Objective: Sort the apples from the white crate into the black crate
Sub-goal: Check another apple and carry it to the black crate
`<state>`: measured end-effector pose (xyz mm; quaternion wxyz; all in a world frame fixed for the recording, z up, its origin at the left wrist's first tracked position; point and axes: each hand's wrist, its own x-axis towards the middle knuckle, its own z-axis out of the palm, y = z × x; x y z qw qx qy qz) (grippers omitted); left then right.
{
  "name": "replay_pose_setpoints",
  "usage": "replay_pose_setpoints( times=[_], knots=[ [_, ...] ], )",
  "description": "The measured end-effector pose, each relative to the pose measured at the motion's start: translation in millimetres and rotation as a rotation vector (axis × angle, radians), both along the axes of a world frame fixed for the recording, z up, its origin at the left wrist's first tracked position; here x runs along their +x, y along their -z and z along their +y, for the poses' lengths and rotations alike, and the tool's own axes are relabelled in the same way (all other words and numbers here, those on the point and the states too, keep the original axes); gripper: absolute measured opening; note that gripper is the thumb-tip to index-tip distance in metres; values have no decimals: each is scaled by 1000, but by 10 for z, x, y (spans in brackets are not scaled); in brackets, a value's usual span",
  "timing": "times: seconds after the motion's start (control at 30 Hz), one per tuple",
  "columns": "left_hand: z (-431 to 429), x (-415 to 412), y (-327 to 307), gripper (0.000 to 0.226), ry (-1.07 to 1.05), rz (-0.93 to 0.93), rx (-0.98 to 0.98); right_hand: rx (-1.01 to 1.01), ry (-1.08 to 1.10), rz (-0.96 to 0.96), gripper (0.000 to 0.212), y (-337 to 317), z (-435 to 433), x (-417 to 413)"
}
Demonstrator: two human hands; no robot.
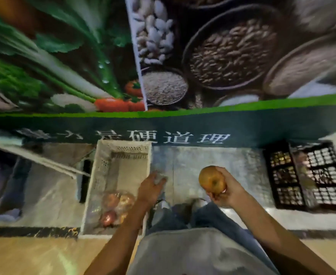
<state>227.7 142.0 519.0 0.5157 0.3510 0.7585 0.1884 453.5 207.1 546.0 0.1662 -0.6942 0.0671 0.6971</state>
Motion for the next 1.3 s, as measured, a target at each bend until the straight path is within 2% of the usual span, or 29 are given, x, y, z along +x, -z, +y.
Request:
replay_pose_setpoints(
  times=[0.1,0.2,0.33,0.43,0.5,0.6,0.63,0.73,0.77,0.9,0.97,1.03,1.13,1.3],
  knots=[
    [308,464,-27,55,190,-36,6,6,260,36,60,-82,-248,530],
    [528,1014,-76,52,357,-35,37,30,409,47,46,-149,-539,1031],
    [614,1810,-78,49,521,-28,39,11,591,7,41,-150,-997,1657],
    [559,2334,-46,50,633,-5,14,-49,818,-19,43,-197,-1315,2094],
    [530,2583,-67,63,676,-7,14,-69,915,38,44,-168,-1449,2363],
    [564,2813,-61,98,694,-17,2,-102,1003,106,57,-74,-1540,2671],
    [602,2859,-38,99,704,-14,-13,-104,1020,109,60,-50,-1531,2762],
    [783,2992,23,60,747,51,-69,-75,1076,82,64,-3,-1406,3035],
    [865,3036,64,55,756,77,-74,-66,1096,89,62,8,-1335,3124],
    [1323,3332,226,49,807,110,-84,-33,1094,120,49,94,-952,3518],
    [1643,3574,262,47,808,115,-109,-70,1124,112,49,145,-723,3720],
    [1972,3866,273,54,817,116,-116,-90,1148,102,54,193,-505,3928],
    [2431,4402,208,62,917,129,-107,-98,1225,79,61,216,-215,4179],
    [2921,5413,161,48,1156,162,-81,-78,1369,68,58,210,33,4537]
  ],
)
